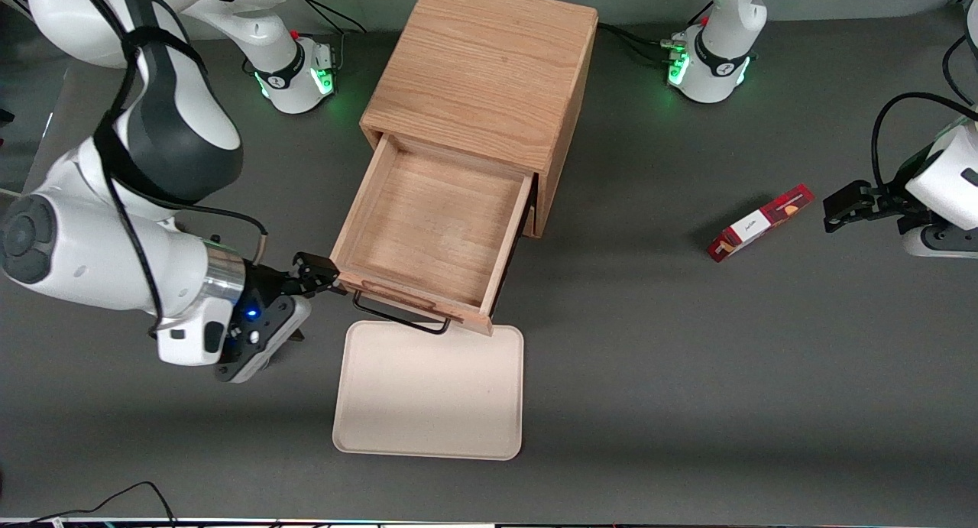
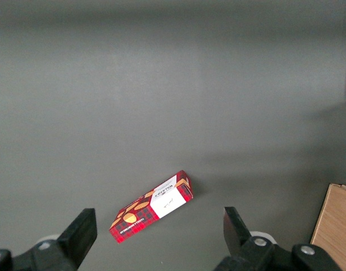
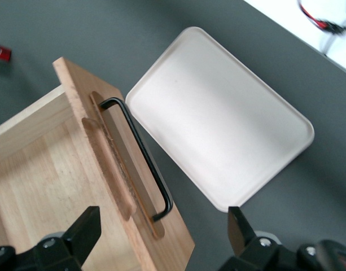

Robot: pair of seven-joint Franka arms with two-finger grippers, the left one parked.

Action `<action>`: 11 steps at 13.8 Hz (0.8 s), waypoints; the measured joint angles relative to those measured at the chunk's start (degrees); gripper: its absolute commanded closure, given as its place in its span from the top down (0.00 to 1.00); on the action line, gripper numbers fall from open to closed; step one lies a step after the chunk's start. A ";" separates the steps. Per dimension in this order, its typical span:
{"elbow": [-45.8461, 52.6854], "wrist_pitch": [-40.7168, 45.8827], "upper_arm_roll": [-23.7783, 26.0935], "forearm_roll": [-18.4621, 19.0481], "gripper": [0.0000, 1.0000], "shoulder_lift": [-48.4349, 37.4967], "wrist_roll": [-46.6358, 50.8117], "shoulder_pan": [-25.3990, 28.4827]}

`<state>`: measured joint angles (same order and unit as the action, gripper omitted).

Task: Close top drawer
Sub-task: 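Push the drawer front with the right gripper into the cabinet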

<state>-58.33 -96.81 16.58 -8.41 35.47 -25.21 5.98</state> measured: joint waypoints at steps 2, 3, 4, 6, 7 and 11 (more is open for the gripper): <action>0.05 -1.64 0.10 0.00 1.00 1.27 -4.59 0.47; 0.07 -2.84 0.16 0.00 1.00 2.01 -5.56 0.82; 0.09 -4.22 0.24 0.00 1.00 2.81 -5.96 1.33; 0.14 -6.21 0.27 0.00 1.00 4.73 -6.17 2.46; 0.17 -6.74 0.28 0.00 1.00 5.67 -6.68 2.94; 0.34 -6.23 0.19 0.00 1.00 7.62 -8.93 3.16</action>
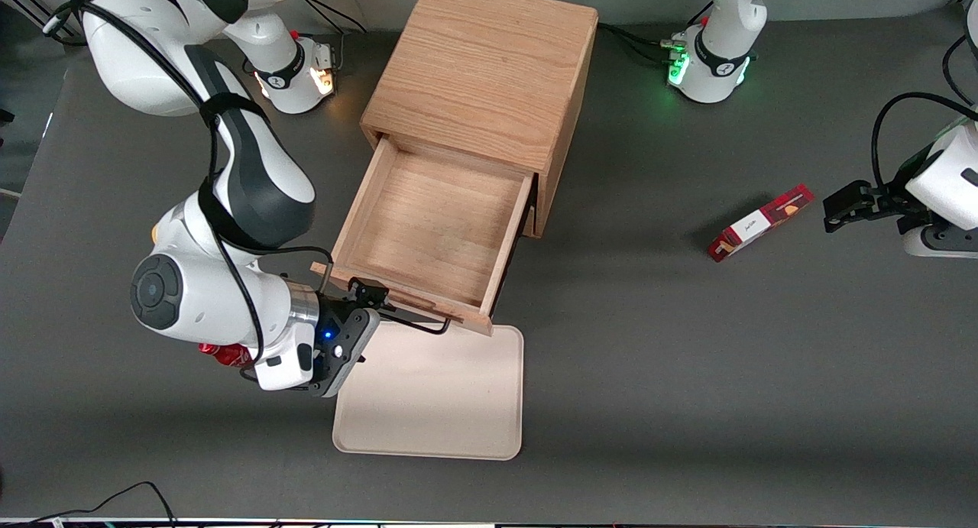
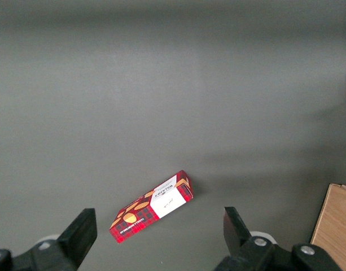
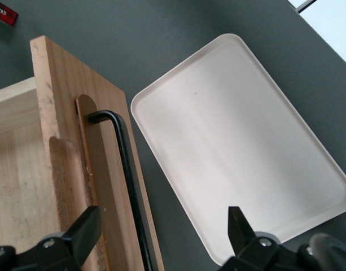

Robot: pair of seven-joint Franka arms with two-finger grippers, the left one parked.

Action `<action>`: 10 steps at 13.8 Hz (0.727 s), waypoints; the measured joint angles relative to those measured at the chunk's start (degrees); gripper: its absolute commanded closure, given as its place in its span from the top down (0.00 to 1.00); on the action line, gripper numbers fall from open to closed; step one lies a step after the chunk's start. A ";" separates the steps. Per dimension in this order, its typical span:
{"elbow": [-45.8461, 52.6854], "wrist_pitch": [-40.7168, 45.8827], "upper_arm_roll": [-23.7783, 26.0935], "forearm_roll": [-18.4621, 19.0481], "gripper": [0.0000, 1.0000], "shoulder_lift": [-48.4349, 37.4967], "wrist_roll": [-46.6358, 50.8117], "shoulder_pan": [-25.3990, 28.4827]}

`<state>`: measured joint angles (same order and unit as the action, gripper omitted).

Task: Close top drawer
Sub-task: 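Push the drawer front with the right gripper into the cabinet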

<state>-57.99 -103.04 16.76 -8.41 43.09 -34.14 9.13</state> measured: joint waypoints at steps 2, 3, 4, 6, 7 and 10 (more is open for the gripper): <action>0.13 0.92 -0.03 0.00 1.00 0.05 -0.18 -0.02; 0.17 1.04 -0.05 0.00 1.00 0.05 -0.20 -0.04; 0.17 1.18 -0.06 0.00 1.00 0.07 -0.22 -0.05; 0.16 1.68 -0.08 0.00 1.00 0.27 -0.24 -0.05; 0.16 1.69 -0.12 0.00 1.00 0.46 -0.34 -0.08; 0.14 1.70 -0.26 0.00 1.00 1.19 -0.71 -0.10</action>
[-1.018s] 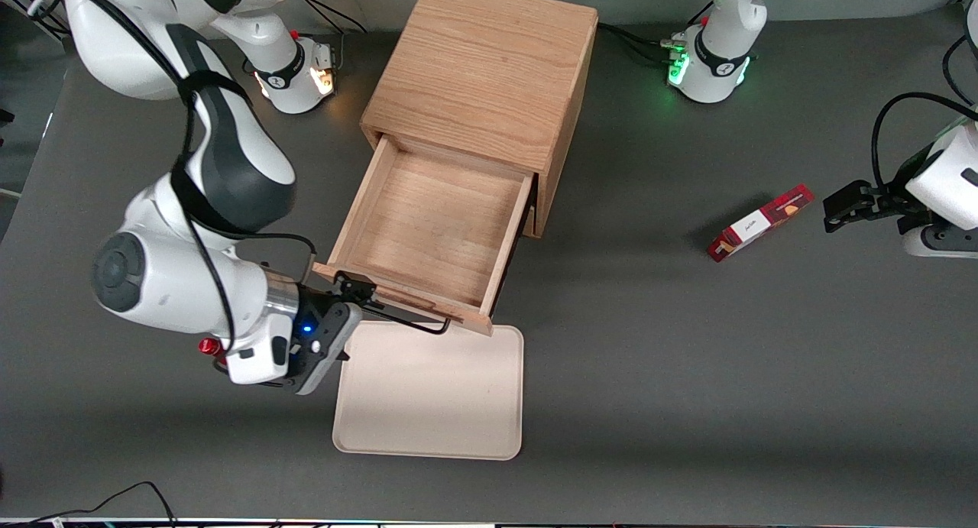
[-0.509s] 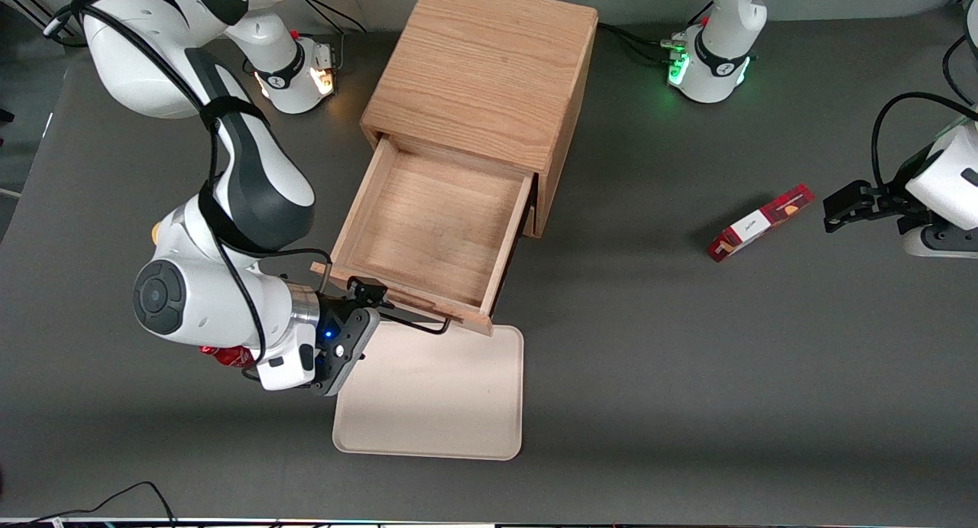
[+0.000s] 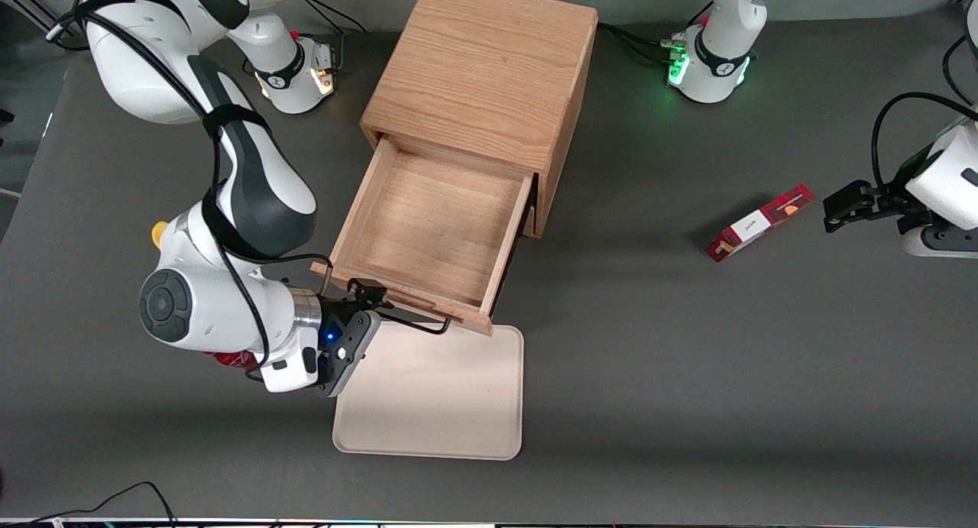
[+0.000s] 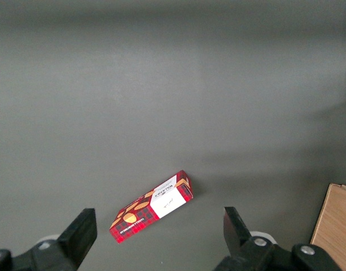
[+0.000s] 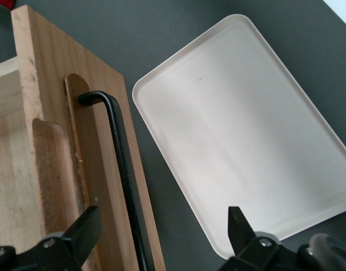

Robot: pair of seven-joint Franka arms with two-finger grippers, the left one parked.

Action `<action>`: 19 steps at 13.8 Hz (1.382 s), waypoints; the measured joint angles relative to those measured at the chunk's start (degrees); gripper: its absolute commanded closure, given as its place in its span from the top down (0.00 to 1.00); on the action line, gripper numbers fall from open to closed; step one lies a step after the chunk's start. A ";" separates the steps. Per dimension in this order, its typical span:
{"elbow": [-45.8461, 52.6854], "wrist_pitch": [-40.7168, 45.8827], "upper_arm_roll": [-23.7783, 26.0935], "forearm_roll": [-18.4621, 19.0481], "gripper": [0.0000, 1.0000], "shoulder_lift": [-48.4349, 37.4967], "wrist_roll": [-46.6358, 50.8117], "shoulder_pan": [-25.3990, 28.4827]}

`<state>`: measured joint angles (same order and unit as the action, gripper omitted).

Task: Close top drawer
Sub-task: 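Push the drawer front with the right gripper into the cabinet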

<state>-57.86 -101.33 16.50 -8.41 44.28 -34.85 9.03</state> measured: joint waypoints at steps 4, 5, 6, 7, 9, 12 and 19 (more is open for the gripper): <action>-0.39 -0.01 0.00 0.00 1.00 0.71 -0.68 0.00; -0.46 -0.05 -0.01 0.00 1.00 0.94 -0.85 0.00; -0.52 -0.10 -0.05 0.00 1.00 1.10 -0.91 0.00; -0.57 -0.12 -0.08 0.00 1.00 1.20 -0.94 0.00; -0.73 -0.12 -0.09 0.00 1.00 1.25 -0.98 0.00; -1.70 -1.33 -0.09 0.02 1.00 1.36 -1.28 0.01; -2.63 -2.56 -0.17 0.36 1.00 1.57 -1.97 0.18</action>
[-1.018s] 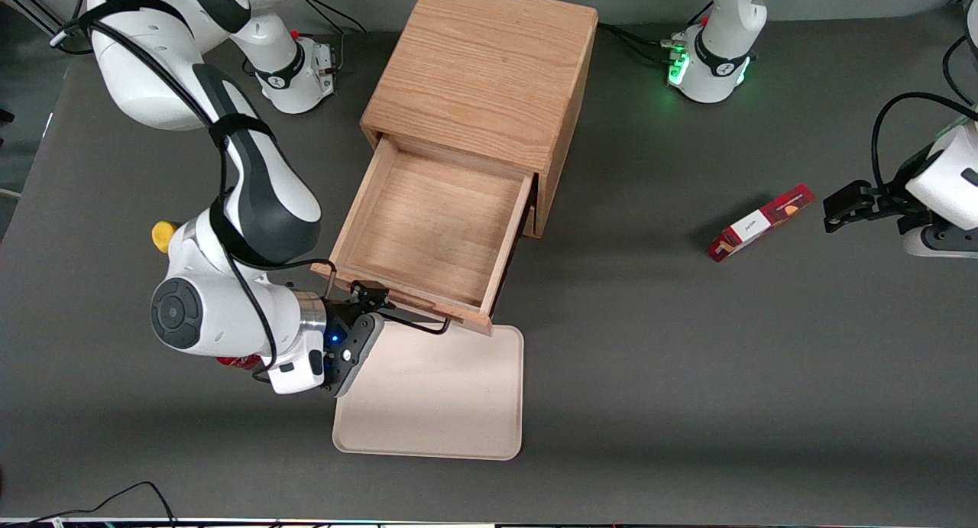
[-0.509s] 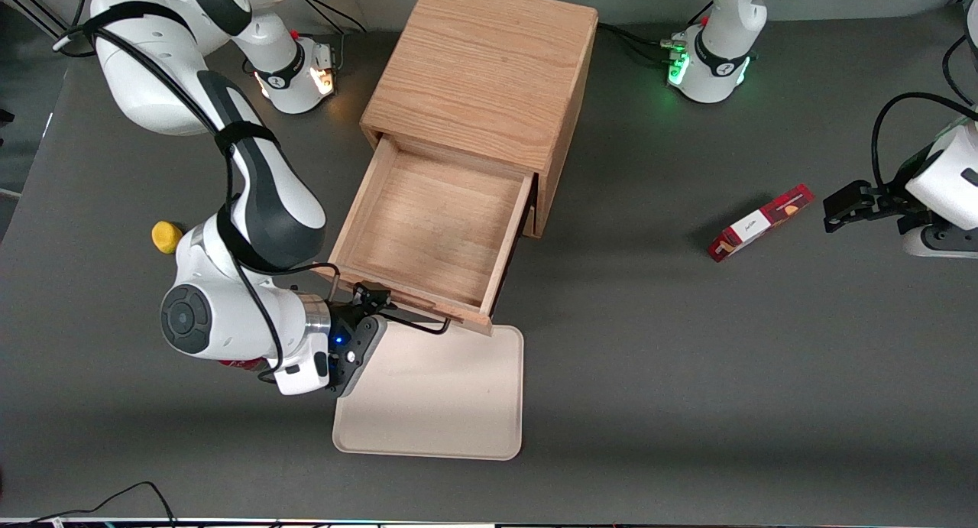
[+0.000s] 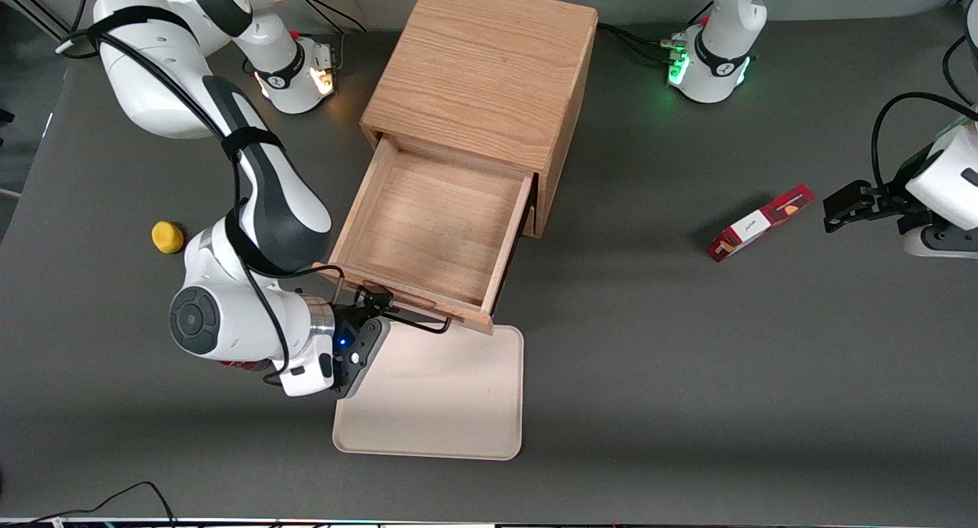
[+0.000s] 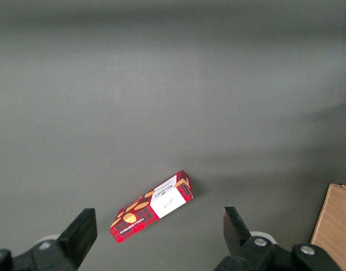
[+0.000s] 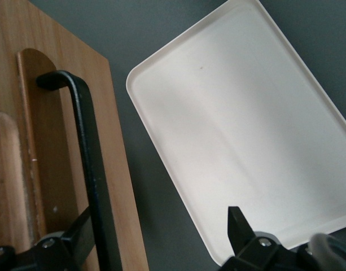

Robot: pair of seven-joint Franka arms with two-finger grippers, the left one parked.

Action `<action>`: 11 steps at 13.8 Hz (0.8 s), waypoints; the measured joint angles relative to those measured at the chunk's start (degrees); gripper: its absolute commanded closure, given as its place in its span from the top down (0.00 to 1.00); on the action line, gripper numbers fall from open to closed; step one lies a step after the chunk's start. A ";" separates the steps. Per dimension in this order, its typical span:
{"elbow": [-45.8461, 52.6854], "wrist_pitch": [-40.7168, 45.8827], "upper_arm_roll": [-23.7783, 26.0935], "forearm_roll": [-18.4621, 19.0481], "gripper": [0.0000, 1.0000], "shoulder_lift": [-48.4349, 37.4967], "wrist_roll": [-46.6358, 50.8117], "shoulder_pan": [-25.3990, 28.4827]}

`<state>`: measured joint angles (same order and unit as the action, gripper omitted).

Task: Close top drawer
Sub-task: 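Push the drawer front with the right gripper into the cabinet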

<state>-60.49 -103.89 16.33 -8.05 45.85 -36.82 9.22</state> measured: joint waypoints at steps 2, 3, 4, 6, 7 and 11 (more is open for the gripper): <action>-0.38 -0.03 0.00 0.14 1.00 0.05 0.00 0.20; -0.36 -0.13 0.00 0.20 1.00 0.04 0.00 0.29; -0.32 -0.30 0.00 0.22 1.00 0.04 0.01 0.35; -0.28 -0.51 0.02 0.35 1.00 -0.15 0.01 0.53; -0.35 -0.51 0.04 0.44 1.00 -0.37 0.01 0.80; -1.41 -0.66 0.04 1.74 1.00 -1.15 0.03 1.94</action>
<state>-61.90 -104.55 16.37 -6.31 44.71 -36.79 11.16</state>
